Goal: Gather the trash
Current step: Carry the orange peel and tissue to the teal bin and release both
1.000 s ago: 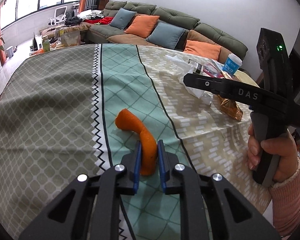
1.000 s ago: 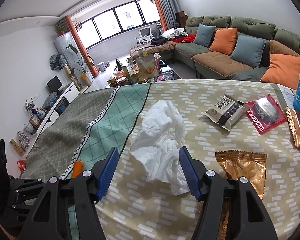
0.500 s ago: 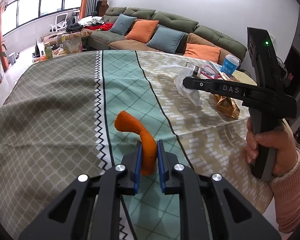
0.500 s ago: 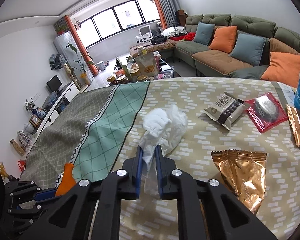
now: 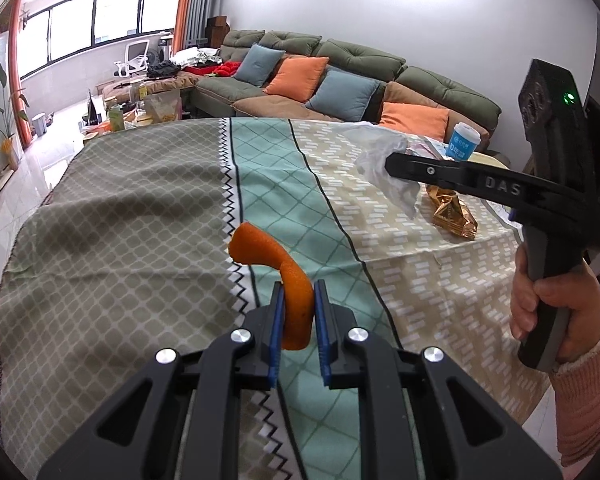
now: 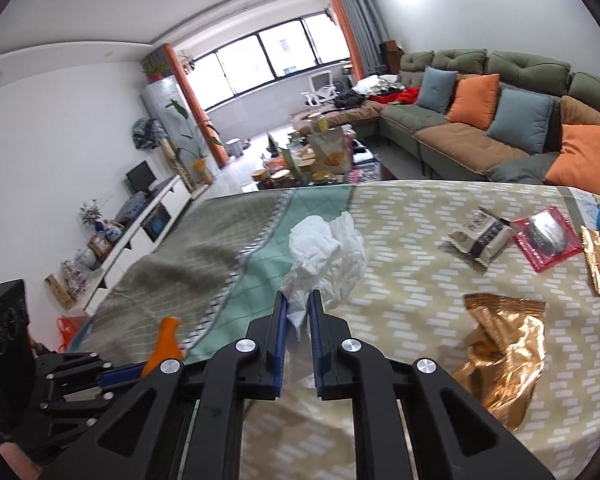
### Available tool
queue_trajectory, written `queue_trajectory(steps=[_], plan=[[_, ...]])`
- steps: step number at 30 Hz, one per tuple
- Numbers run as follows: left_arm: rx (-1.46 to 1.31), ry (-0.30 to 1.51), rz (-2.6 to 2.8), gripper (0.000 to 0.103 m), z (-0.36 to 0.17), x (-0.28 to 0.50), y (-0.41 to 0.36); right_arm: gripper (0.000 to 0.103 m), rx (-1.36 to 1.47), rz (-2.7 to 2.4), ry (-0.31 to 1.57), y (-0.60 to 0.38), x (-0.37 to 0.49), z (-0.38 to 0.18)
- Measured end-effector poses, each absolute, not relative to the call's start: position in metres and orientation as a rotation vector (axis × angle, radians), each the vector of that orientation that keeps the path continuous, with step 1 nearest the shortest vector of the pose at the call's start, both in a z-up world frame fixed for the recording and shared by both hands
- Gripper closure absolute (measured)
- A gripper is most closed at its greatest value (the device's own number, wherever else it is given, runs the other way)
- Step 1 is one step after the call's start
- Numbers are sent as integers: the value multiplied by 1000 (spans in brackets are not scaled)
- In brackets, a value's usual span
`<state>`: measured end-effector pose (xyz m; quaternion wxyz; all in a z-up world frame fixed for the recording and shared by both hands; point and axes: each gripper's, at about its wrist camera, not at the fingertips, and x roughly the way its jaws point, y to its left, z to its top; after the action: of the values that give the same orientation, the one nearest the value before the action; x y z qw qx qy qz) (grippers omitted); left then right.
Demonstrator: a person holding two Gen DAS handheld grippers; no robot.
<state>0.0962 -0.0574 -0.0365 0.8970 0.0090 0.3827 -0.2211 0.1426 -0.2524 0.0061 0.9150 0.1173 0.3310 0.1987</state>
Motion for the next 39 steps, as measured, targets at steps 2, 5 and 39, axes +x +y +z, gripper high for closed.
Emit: queue_trajectory(steps=[2, 5, 39], plan=[[15, 784, -449, 87, -34, 93, -52, 92, 248, 433, 675, -248, 138, 8], [-2, 776, -438, 87, -32, 88, -42, 92, 254, 477, 672, -240, 130, 10], [-110, 713, -237, 87, -16, 34, 64, 92, 207, 751, 692, -144, 89, 12]])
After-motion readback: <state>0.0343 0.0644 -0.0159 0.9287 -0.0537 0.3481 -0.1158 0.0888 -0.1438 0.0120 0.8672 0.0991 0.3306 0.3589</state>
